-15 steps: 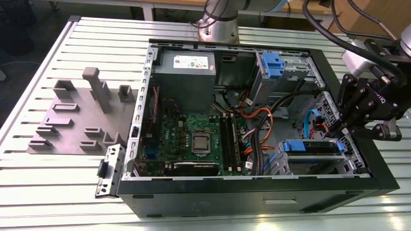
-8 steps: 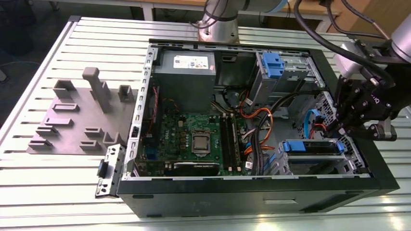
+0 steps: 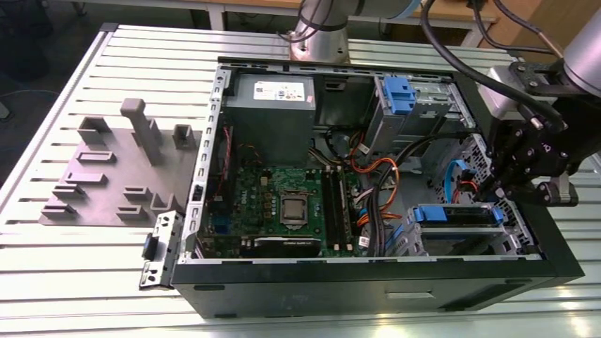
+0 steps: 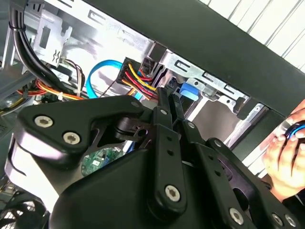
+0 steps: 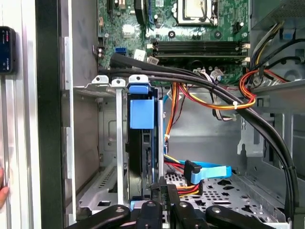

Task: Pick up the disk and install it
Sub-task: 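Insert the first disk wire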

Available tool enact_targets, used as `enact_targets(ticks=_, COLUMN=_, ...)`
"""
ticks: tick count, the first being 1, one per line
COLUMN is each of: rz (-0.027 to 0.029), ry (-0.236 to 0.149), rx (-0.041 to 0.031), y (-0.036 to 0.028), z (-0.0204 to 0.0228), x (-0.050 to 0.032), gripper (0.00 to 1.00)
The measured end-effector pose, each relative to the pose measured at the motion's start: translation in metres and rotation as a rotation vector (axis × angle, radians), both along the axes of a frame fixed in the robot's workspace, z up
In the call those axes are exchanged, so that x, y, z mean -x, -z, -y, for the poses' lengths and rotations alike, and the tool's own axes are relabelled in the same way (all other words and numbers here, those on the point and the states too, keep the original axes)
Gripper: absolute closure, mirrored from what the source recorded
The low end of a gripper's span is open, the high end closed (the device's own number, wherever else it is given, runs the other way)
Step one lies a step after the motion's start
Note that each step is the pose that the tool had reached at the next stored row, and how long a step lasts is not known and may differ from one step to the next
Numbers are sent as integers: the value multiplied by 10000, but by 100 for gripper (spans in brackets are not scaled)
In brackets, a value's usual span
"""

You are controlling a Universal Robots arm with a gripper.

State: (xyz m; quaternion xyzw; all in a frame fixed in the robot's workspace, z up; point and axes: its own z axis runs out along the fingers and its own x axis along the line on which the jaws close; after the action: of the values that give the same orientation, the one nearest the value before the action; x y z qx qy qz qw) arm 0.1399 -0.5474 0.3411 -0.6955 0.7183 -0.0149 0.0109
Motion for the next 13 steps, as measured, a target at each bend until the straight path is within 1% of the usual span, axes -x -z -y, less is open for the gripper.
enact_targets(ticks=2, rz=93, ry=-4, rx=-1, y=2, z=1, x=32, gripper=84)
enact_targets(ticks=3, rz=117, ry=-5, rx=-2, y=4, z=3, x=49, gripper=84)
enact_targets(ticks=7, rz=167, ry=-31, rx=-1, y=8, z=34, x=101, gripper=84)
enact_targets(ticks=9, rz=208, ry=-50, rx=-1, y=9, z=49, x=124, gripper=84)
enact_targets(ticks=13, rz=347, ry=-100, rx=-2, y=15, z=62, x=162, gripper=84)
